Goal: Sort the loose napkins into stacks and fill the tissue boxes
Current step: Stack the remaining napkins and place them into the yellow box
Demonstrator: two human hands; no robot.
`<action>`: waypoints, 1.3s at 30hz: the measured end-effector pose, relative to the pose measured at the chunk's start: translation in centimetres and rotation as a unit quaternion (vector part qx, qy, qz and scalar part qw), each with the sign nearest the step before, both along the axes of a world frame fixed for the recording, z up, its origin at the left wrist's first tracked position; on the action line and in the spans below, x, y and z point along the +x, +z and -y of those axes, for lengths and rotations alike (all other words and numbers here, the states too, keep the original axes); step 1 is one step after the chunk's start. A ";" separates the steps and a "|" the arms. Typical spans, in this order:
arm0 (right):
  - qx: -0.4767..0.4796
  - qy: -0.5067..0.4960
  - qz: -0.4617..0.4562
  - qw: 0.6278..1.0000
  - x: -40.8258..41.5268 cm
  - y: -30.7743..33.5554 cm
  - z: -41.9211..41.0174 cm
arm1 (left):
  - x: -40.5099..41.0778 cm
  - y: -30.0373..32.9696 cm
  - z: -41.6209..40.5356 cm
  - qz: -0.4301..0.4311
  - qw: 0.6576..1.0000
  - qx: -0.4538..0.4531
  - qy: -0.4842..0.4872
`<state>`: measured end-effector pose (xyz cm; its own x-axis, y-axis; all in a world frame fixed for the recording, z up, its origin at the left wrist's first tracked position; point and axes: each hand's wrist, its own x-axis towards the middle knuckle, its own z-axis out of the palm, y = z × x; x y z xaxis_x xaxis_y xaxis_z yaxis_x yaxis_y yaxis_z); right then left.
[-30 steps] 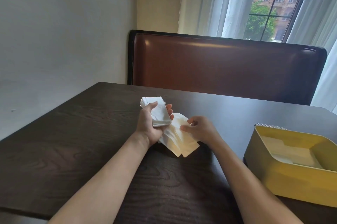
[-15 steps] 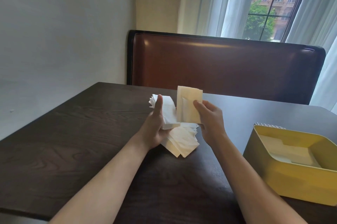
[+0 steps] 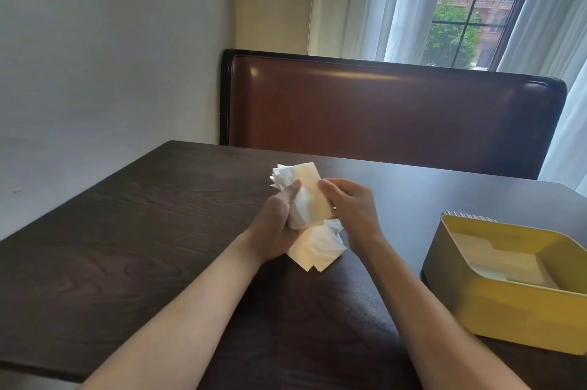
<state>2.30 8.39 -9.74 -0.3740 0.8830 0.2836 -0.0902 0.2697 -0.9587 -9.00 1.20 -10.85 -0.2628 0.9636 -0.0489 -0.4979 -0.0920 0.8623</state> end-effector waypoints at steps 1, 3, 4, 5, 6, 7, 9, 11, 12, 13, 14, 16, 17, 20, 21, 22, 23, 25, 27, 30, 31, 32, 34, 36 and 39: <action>-0.004 -0.023 -0.005 1.000 0.1 0.0 -0.3 | -0.3 0.2 0.1 0.015 1.000 0.003 0.017; 0.001 -0.082 0.005 0.997 0.3 -0.3 -1.0 | -1.3 0.3 0.1 0.060 0.996 0.012 0.064; 0.019 -0.102 0.034 0.994 0.4 -0.5 -1.4 | -1.8 0.3 0.2 0.085 0.993 0.016 0.086; 0.042 -0.103 0.081 0.990 0.4 -0.8 -1.7 | -2.2 0.5 0.3 0.107 0.989 0.021 0.099; 0.060 -0.083 0.139 0.985 0.5 -1.2 -1.8 | -2.5 0.5 0.4 0.128 0.986 0.025 0.106; 0.068 -0.055 0.197 0.977 0.5 -1.4 -1.8 | -2.7 0.6 0.4 0.145 0.983 0.030 0.110; 0.067 -0.005 0.276 0.959 0.4 -1.8 -1.6 | -3.0 0.5 0.5 0.165 0.979 0.030 0.119; 0.083 0.019 0.322 0.943 0.3 -1.8 -1.4 | -3.2 0.3 0.4 0.164 0.978 0.023 0.124; 0.097 0.026 0.345 0.933 0.2 -1.7 -1.3 | -3.2 0.2 0.4 0.160 0.979 0.022 0.124; 0.106 0.033 0.362 0.926 0.1 -1.7 -1.3 | -3.2 0.2 0.3 0.157 0.979 0.021 0.126; 0.107 0.041 0.367 0.923 0.1 -1.7 -1.2 | -3.1 0.2 0.2 0.153 0.980 0.020 0.127; 0.084 0.046 0.336 0.937 0.1 -1.6 -1.2 | -3.0 0.1 0.1 0.145 0.980 0.018 0.132; 0.069 0.035 0.312 0.947 0.1 -1.6 -1.2 | -3.0 0.1 0.1 0.144 0.980 0.016 0.135; 0.036 -0.027 0.223 0.974 0.4 -1.4 -1.4 | -3.2 0.1 0.0 0.149 0.978 0.018 0.143; 0.020 -0.045 0.189 0.981 0.5 -1.3 -1.5 | -3.2 0.0 0.0 0.151 0.978 0.018 0.145; 0.008 -0.060 0.161 0.985 0.6 -1.2 -1.6 | -3.2 0.1 0.1 0.154 0.977 0.016 0.144; 0.002 -0.073 0.142 0.987 0.7 -1.1 -1.6 | -3.3 0.1 0.1 0.154 0.978 0.011 0.142; -0.002 -0.083 0.132 0.988 0.7 -1.1 -1.7 | -3.1 0.0 0.2 0.148 0.981 0.005 0.128; -0.005 -0.075 0.144 0.987 0.7 -1.1 -1.7 | -2.9 0.0 0.3 0.143 0.983 0.002 0.116; -0.006 -0.061 0.174 0.983 0.6 -1.3 -1.8 | -2.8 0.0 0.3 0.127 0.985 0.002 0.116; -0.003 -0.063 0.180 0.982 0.5 -1.4 -1.8 | -2.9 0.0 0.3 0.126 0.985 0.002 0.118; 0.002 -0.071 0.179 0.981 0.6 -1.4 -1.9 | -2.9 0.0 0.2 0.128 0.985 0.001 0.118; 0.007 -0.098 0.156 0.983 0.7 -1.3 -2.0 | -2.9 -0.1 0.2 0.134 0.984 0.002 0.117; 0.008 -0.123 0.117 0.985 1.0 -0.9 -2.0 | -2.6 0.2 0.4 0.130 0.985 0.002 0.112; -0.025 -0.131 0.026 0.991 1.4 -0.2 -1.8 | -2.2 0.4 0.5 0.113 0.988 -0.001 0.109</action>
<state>3.72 10.20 -9.90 -0.1425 0.9644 0.2227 0.0268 0.2287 -0.9731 -11.17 0.67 -10.42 -0.4465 0.8849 -0.1323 -0.6459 -0.2165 0.7321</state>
